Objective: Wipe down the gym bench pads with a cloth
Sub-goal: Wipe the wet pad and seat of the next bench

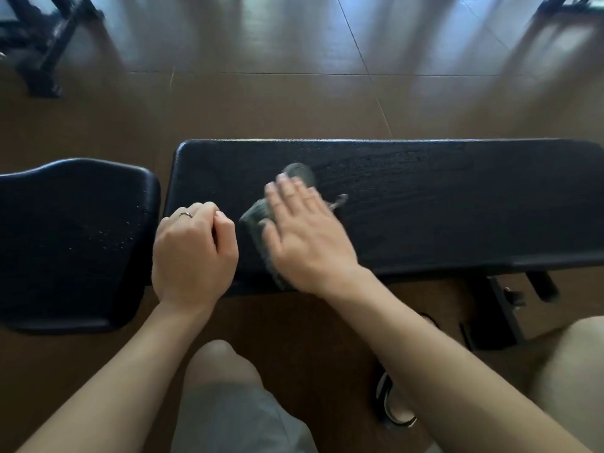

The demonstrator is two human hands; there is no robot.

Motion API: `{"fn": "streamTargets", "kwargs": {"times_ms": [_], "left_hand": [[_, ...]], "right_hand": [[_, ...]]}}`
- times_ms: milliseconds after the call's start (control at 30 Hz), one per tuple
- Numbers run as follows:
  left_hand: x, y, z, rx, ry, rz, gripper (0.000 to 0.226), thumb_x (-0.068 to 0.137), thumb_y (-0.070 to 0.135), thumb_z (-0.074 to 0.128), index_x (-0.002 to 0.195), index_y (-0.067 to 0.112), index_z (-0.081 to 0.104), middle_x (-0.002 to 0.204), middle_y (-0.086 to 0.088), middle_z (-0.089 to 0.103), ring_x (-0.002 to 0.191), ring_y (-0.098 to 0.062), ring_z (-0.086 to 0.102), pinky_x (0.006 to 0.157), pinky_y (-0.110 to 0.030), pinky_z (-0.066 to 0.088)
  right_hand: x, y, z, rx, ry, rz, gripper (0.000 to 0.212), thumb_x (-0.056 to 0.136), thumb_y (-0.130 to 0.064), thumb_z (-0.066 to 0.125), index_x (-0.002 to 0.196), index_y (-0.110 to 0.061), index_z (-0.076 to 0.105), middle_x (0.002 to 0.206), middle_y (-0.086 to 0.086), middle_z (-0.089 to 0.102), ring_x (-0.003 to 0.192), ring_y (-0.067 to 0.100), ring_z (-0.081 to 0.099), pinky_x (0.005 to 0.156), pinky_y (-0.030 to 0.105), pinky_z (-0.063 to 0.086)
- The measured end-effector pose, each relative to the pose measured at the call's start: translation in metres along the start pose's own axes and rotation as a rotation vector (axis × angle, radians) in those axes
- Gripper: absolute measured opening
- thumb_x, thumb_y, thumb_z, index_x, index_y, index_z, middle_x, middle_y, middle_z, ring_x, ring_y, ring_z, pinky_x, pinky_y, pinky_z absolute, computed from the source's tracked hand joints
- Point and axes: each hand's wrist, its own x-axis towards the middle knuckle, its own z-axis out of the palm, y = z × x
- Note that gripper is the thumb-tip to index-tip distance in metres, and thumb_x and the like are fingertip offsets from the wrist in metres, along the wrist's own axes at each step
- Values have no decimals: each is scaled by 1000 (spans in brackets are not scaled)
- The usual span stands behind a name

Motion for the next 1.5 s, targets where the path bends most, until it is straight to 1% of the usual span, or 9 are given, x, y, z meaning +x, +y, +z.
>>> {"fn": "streamTargets", "kwargs": {"times_ms": [100, 267, 367, 467, 667, 933, 1133, 1300, 1500], "left_hand": [[-2, -1, -4, -56, 86, -12, 28, 100, 17, 37, 72, 21, 40, 67, 4, 44, 63, -15, 40, 73, -29, 31], [-2, -10, -15, -75, 170, -180, 21, 102, 18, 41, 85, 13, 52, 85, -3, 52, 79, -17, 46, 80, -27, 29], [-13, -22, -16, -231, 170, -585, 28, 103, 23, 40, 123, 9, 54, 123, -11, 53, 105, -22, 51, 88, -27, 33], [-14, -19, -10, -582, 132, -1010, 36, 106, 25, 34, 134, 16, 54, 124, 0, 54, 110, -16, 51, 81, -19, 37], [-9, -24, -8, -682, 185, -993, 42, 106, 17, 33, 122, 10, 70, 110, 3, 64, 104, -10, 57, 64, 5, 34], [-19, -22, -7, -906, 163, -1033, 59, 104, 52, 24, 129, 22, 68, 124, 2, 71, 117, -13, 65, 104, -34, 51], [-20, -29, -12, -1234, 76, -1112, 65, 104, 59, 21, 137, 20, 62, 124, -6, 73, 118, -22, 68, 105, -40, 50], [-23, -38, -17, -1415, 74, -1165, 72, 102, 64, 21, 136, 17, 62, 123, -12, 73, 116, -29, 69, 98, -42, 53], [-21, -29, -12, -1315, 134, -1138, 74, 104, 61, 20, 135, 11, 64, 125, -19, 71, 121, -34, 66, 109, -48, 48]], "right_hand": [[-23, 11, -7, -13, -49, -180, 62, 106, -49, 15, 163, -24, 9, 170, -3, 1, 156, 10, -5, 128, 34, -1], [-64, 78, -16, -113, 55, 61, 67, 104, -55, 10, 162, -23, 20, 169, -1, 15, 157, 13, 8, 128, 35, 7], [-58, 55, -13, -105, 28, -12, 71, 104, -59, 6, 163, -21, 16, 170, 1, 12, 157, 15, 5, 128, 39, 11], [-23, 9, -8, -60, -61, -259, 67, 105, -57, 13, 163, -23, 9, 170, 0, 3, 157, 14, -4, 128, 39, 6], [40, -67, 7, -21, -127, -485, 61, 108, -50, 23, 163, -27, 15, 171, -3, 7, 157, 14, -1, 127, 38, 2], [-49, -3, -2, -171, -81, -558, 61, 109, -46, 30, 163, -29, 10, 171, 2, 7, 158, 20, 0, 127, 43, 13], [-1, -42, 2, -140, -122, -678, 59, 108, -49, 21, 163, -29, 13, 171, 2, 10, 158, 21, 3, 128, 42, 9], [47, -84, 14, -51, -137, -721, 57, 105, -53, 24, 156, -32, 36, 165, 0, 31, 156, 19, 14, 128, 40, 7], [107, -92, 12, -57, -113, -701, 70, 91, -61, 11, 116, -36, 72, 121, -10, 64, 129, 13, 50, 121, 36, 22]]}}
